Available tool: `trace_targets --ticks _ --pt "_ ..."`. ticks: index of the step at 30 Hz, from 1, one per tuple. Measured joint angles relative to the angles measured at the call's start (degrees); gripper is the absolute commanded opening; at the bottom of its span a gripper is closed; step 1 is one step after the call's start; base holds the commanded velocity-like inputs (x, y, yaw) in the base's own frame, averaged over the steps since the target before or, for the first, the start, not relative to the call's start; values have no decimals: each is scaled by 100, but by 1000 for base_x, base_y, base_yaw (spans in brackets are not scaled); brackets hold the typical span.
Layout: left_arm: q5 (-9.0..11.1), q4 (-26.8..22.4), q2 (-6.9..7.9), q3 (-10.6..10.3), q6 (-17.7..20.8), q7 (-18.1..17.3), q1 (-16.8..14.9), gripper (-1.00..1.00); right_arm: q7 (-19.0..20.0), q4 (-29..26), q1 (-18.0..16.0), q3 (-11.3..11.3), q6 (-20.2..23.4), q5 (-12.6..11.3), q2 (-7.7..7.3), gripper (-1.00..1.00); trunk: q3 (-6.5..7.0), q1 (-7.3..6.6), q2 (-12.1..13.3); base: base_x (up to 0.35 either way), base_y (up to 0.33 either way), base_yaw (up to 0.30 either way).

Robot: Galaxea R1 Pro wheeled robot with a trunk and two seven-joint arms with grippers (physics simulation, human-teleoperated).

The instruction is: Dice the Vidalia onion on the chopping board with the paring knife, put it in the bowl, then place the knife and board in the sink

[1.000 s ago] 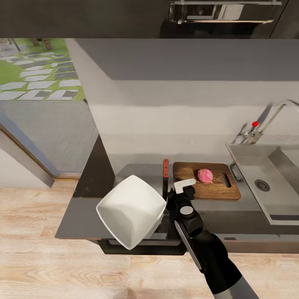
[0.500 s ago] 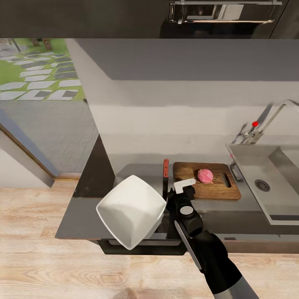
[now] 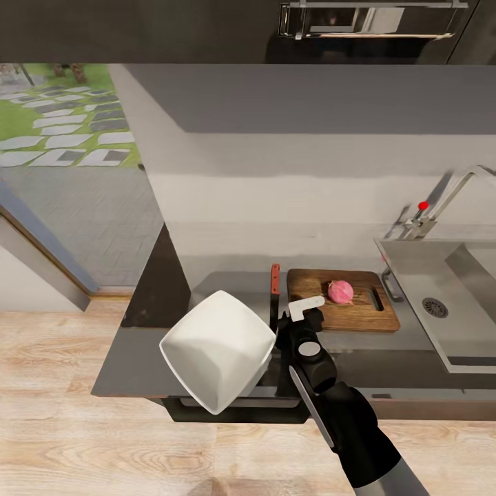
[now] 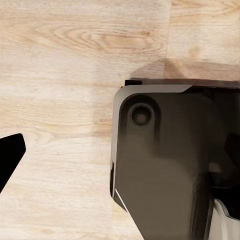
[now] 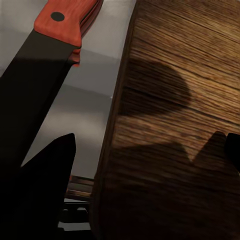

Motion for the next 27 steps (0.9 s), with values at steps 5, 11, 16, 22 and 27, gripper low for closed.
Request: trace_targets --ticks 5,11,16,22,27 --pt "0 0 0 -1 0 0 0 100 2 -1 0 0 2 1 0 100 0 0 0 0 0 0" --pt "0 0 0 -2 0 0 0 100 -4 38 -1 1 -25 -4 -1 100 20 0 0 0 0 0" --pt "0 0 0 1 -1 0 0 100 -4 65 -1 2 -32 -8 -1 100 38 1 0 0 0 0" --pt "0 1 0 1 0 0 0 100 -5 72 -1 2 -36 -7 -1 100 41 1 0 0 0 0" --pt "0 0 0 -1 -1 0 0 100 -2 70 0 2 -31 -9 0 100 41 1 0 0 0 0"
